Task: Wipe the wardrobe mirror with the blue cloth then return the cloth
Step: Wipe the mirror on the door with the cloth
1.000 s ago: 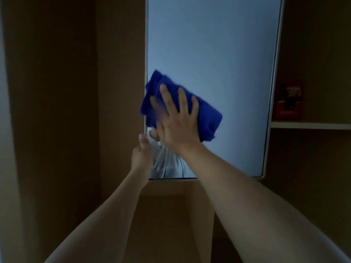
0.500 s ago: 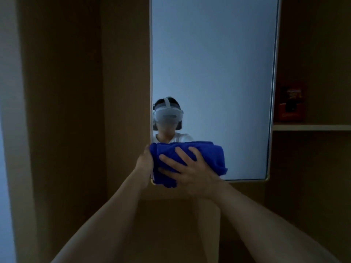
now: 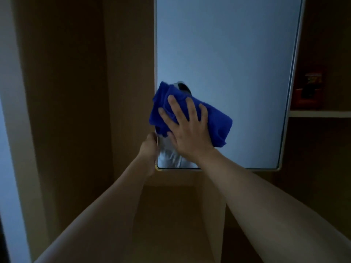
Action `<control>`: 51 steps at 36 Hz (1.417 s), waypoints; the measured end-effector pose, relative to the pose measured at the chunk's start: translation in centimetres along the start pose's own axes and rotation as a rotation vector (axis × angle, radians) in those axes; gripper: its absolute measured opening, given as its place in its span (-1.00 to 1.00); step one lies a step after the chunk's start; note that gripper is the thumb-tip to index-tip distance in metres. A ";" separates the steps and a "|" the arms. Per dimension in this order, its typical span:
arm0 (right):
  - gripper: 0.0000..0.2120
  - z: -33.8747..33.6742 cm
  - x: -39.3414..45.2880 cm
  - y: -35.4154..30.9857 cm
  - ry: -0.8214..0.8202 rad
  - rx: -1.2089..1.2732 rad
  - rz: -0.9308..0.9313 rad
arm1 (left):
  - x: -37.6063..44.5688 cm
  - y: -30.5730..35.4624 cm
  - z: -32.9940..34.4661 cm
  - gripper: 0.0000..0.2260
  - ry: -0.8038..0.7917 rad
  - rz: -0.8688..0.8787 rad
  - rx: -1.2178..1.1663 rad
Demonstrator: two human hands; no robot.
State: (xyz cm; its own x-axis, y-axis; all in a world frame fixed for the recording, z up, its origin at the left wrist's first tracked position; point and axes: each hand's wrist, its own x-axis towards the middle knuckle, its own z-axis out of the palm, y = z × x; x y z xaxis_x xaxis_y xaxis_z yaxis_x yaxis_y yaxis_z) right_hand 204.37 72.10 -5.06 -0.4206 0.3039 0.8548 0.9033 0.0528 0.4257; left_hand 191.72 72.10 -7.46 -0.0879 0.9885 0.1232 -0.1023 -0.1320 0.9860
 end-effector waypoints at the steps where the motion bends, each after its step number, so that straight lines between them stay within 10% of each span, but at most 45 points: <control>1: -0.41 0.4 -1.2 -0.5 -0.020 -0.005 -0.018 | 0.1 0.0 0.0 -0.62 0.044 0.030 0.002; 18: -0.23 3.1 -12.1 -0.3 -0.047 -0.137 -0.415 | 0.7 -0.5 0.3 -0.45 0.150 0.019 0.049; 42: -0.50 5.8 -14.7 3.2 0.226 -0.181 -0.280 | 0.8 -1.6 0.9 -0.54 0.223 0.246 0.129; 51: -0.24 5.2 -16.4 9.2 0.092 -0.219 -0.369 | 0.9 -1.6 0.8 -0.51 0.252 0.271 0.147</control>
State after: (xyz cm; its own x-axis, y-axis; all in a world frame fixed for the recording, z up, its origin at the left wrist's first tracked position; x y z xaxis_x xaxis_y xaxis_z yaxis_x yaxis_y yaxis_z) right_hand 219.99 72.55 -16.71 -0.7262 0.2161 0.6527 0.6565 -0.0638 0.7516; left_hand 192.58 73.24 -8.88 -0.3350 0.8677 0.3673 0.0993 -0.3551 0.9295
